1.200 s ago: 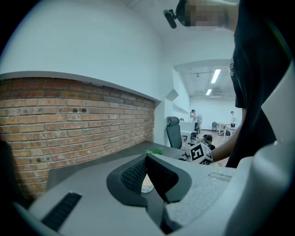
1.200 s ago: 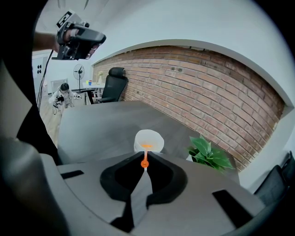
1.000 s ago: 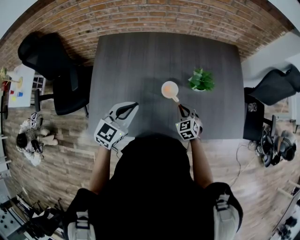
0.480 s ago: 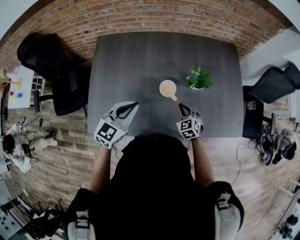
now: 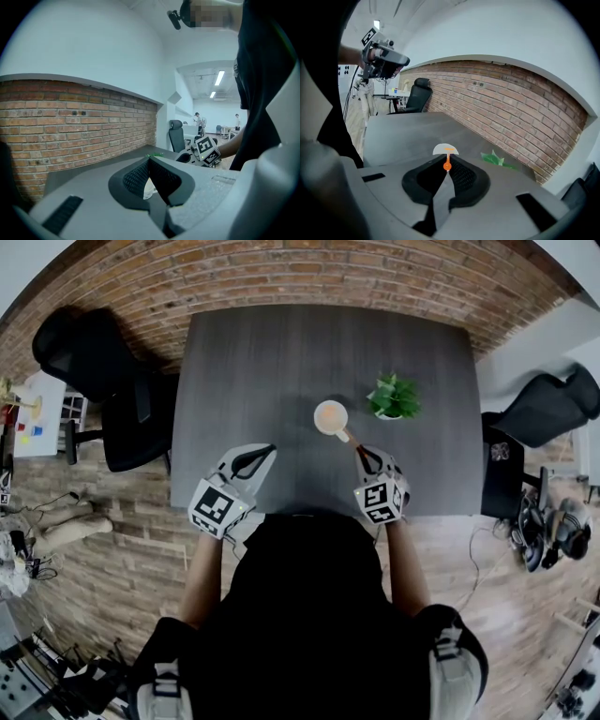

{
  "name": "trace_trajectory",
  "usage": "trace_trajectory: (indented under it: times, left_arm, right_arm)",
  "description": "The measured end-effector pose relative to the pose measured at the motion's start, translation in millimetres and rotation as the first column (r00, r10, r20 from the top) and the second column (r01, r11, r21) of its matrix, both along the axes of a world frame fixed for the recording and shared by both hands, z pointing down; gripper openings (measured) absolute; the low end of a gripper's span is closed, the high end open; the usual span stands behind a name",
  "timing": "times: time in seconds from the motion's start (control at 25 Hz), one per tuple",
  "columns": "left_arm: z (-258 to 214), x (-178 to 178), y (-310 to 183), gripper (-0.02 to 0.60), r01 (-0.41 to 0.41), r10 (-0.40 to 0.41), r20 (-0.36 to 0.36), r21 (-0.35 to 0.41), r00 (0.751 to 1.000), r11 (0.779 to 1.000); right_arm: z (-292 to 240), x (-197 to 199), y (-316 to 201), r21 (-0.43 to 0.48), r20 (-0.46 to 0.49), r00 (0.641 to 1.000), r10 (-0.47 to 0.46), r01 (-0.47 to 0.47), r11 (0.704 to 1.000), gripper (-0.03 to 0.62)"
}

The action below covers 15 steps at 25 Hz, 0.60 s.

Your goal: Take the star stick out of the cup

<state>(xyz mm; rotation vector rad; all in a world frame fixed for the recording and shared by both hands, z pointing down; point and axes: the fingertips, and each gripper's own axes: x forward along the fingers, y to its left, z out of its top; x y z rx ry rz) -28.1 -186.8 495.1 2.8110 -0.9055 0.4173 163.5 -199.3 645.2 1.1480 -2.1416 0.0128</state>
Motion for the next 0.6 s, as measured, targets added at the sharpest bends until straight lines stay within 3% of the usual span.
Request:
trace_trajectory:
  times: [0.6]
  left_arm:
    - [1.1,21.7,-2.6,0.002,0.021,-0.021,-0.018,0.001,1.0,1.0]
  right_arm:
    - [-61.6,6.7,-17.5,0.1,0.053,0.997,-0.052,0.047,0.994,0.015]
